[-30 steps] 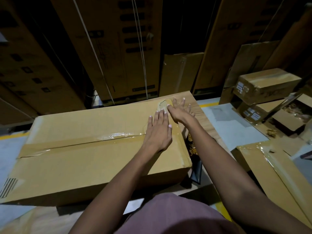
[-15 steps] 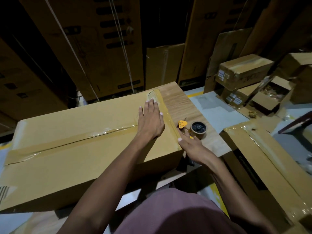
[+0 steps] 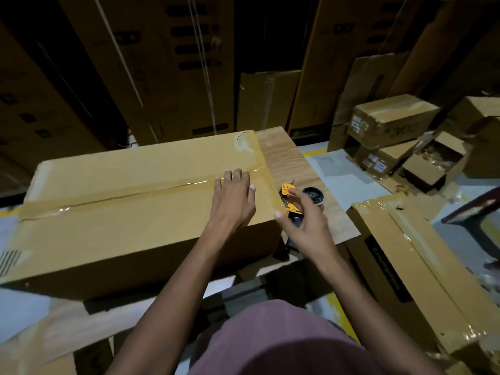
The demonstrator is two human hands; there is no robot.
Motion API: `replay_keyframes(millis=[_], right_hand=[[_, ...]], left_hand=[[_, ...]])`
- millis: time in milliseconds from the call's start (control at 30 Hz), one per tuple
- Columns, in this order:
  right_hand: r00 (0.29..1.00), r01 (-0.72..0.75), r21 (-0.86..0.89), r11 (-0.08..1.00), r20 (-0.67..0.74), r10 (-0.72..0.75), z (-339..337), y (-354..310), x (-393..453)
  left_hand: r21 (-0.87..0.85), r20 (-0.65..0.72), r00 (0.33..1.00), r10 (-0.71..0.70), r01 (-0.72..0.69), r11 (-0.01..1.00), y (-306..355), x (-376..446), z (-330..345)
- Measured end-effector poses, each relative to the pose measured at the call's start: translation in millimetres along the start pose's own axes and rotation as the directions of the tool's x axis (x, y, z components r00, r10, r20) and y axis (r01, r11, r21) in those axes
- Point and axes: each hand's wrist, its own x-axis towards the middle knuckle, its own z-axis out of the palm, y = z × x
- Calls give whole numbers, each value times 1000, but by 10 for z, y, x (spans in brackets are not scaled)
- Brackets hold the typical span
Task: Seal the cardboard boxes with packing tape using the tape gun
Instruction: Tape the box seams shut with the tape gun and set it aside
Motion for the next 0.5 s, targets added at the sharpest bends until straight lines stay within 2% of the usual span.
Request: replay_keyframes(millis=[67,100,167,400,500], right_hand=[[978,146,-250,957,182,-102,95,34,82],[946,268,-379,886,277,-168,154,57,108],[879,448,-491,747,393,-269,234,122,141],[831,551,-527,647,418,-367,219,179,455],[826,561,-509,653,399,-398,243,142,687]], left_hand=[[-5,-11,999,-54,53,999,-43,-90,-43],[-5,-18,995,-101,101,995,-67,-170,-60],[-3,-30,985,-171,171,985,-99,-334,-72],[56,-48,937,-345,347,936,-180,-765,-125],[29,-69,918,-389,392,920,-288,-875,-148]])
